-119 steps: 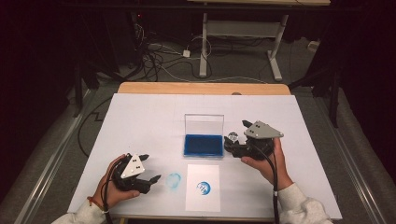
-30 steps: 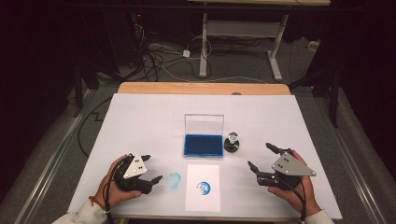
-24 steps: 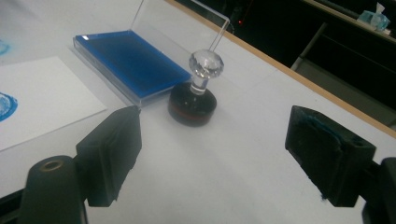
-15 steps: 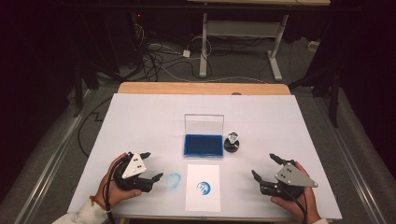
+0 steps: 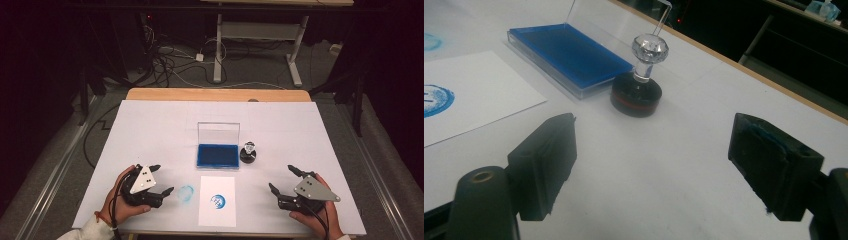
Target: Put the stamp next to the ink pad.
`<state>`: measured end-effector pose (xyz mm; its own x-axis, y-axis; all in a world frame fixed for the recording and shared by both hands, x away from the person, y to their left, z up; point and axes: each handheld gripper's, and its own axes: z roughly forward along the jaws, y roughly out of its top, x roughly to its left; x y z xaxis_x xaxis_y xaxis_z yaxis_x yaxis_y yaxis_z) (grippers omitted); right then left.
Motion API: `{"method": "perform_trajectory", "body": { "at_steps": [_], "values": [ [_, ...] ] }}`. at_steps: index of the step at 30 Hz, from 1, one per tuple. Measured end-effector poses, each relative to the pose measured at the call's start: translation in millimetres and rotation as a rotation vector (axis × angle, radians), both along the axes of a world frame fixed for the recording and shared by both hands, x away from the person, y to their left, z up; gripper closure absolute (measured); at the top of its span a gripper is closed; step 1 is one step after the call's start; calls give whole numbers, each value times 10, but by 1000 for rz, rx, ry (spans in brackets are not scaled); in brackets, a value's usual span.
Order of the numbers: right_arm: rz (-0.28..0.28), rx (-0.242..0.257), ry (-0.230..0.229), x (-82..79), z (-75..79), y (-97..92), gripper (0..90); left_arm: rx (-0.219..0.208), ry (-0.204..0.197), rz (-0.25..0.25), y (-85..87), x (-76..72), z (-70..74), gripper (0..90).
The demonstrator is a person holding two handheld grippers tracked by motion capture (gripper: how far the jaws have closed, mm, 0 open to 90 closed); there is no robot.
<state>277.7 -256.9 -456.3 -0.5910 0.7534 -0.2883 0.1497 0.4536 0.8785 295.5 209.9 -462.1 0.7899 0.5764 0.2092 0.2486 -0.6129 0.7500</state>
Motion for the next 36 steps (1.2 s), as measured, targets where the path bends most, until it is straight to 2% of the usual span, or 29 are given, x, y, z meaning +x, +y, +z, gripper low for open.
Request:
{"method": "perform_trajectory", "body": {
  "at_steps": [16,36],
  "values": [
    [-15,-1,-17,13,6,-6,200,2,10,6,-14,27,-17,178],
    [-16,-2,-15,25,5,-11,199,2,20,14,-28,56,-28,177]
  ]
}}
